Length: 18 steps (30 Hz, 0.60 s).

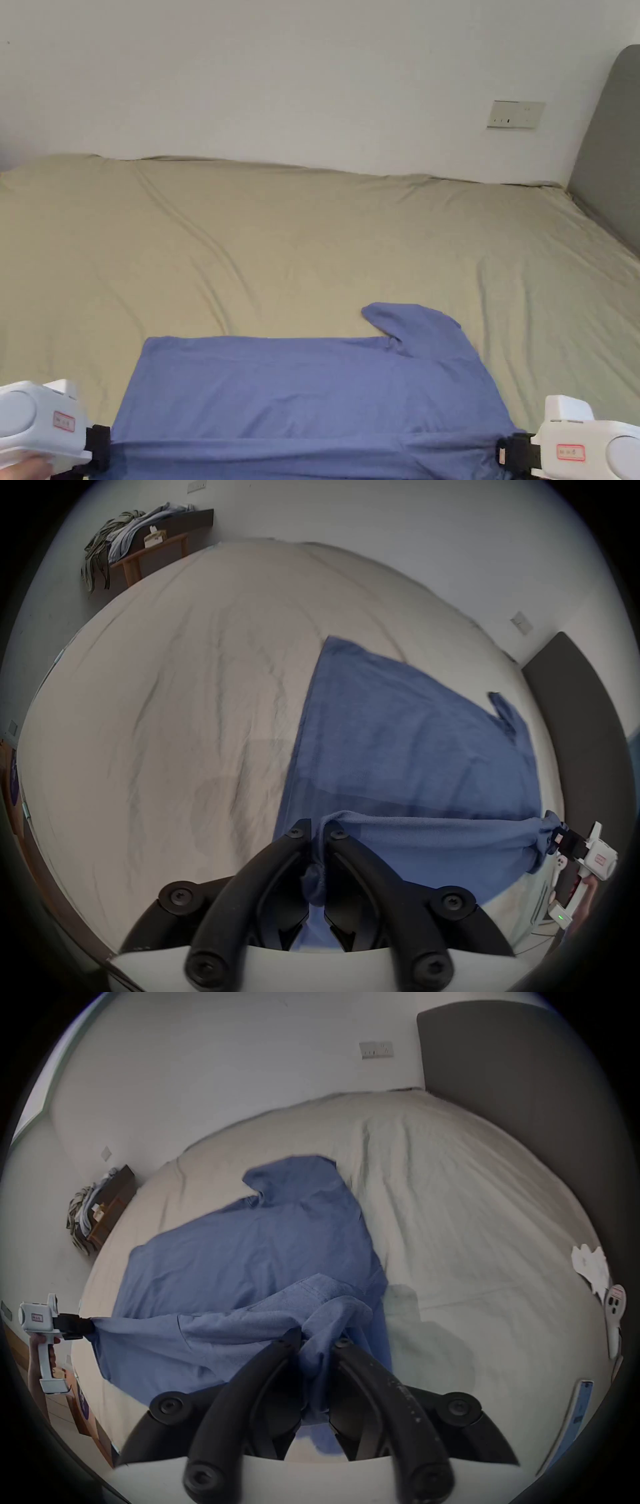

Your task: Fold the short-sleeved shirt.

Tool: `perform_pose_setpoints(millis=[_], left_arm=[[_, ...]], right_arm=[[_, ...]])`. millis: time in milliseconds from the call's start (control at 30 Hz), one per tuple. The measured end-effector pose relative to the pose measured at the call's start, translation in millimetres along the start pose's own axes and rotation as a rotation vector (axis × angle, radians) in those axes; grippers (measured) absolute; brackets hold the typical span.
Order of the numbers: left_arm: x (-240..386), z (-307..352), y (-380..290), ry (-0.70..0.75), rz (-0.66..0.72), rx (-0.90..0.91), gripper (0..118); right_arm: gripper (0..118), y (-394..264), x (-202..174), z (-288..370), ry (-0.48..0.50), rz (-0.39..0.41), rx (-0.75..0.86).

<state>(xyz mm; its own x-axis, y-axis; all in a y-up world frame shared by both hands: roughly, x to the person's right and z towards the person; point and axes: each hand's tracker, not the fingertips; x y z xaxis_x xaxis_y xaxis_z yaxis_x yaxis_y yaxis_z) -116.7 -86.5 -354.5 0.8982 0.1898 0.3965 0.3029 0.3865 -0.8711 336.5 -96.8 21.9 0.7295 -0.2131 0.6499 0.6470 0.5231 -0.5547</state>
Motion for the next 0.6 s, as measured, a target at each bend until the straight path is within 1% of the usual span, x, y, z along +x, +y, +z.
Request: perform_pose_setpoints(millis=[33, 67, 100, 133, 167, 200, 233, 267, 300, 333, 367, 467, 533, 567, 600], left_arm=[[0, -10, 2, -0.002, 0.005, -0.006, 10], [-1, -17, 2, 0.005, 0.015, -0.009, 16], [-1, -22, 1, 0.016, 0.026, -0.011, 33], [-1, -23, -1, 0.021, 0.023, 0.002, 47], [0, -21, -3, 0.034, 0.012, 0.024, 55], [-1, -17, -5, 0.053, 0.002, 0.052, 55], [-2, -9, -7, 0.051, -0.005, 0.082, 78], [-3, 1, -8, 0.037, -0.012, 0.120, 96], [-3, 18, -12, 0.022, -0.020, 0.156, 108], [-3, 39, -18, 0.007, -0.027, 0.205, 111], [-2, 56, -26, -0.022, -0.041, 0.256, 111], [2, 109, -60, -0.097, -0.058, 0.463, 111], [10, 138, -96, -0.120, -0.075, 0.666, 115], [14, 148, -113, -0.114, -0.093, 0.748, 117], [19, 156, -130, -0.111, -0.139, 0.819, 118]], right_arm=[[17, -1, -1, -10, -0.015, 0.003, -0.015], [19, 0, -1, -17, -0.029, 0.014, -0.027], [32, 0, 0, -22, -0.039, 0.019, -0.035], [43, 1, 0, -26, -0.051, 0.025, -0.041], [51, -1, 0, -24, -0.080, 0.047, -0.023], [51, -1, 0, -18, -0.113, 0.074, 0.009], [72, -2, -2, -9, -0.143, 0.100, 0.058], [87, -3, -4, 5, -0.154, 0.125, 0.120], [106, -9, -8, 27, -0.171, 0.158, 0.190], [114, -15, -13, 50, -0.180, 0.186, 0.279], [118, -20, -16, 67, -0.184, 0.190, 0.331], [118, -47, -30, 118, -0.194, 0.190, 0.512], [118, -73, -44, 143, -0.222, 0.185, 0.658], [118, -86, -52, 152, -0.240, 0.196, 0.731], [118, -100, -61, 159, -0.267, 0.225, 0.796]])
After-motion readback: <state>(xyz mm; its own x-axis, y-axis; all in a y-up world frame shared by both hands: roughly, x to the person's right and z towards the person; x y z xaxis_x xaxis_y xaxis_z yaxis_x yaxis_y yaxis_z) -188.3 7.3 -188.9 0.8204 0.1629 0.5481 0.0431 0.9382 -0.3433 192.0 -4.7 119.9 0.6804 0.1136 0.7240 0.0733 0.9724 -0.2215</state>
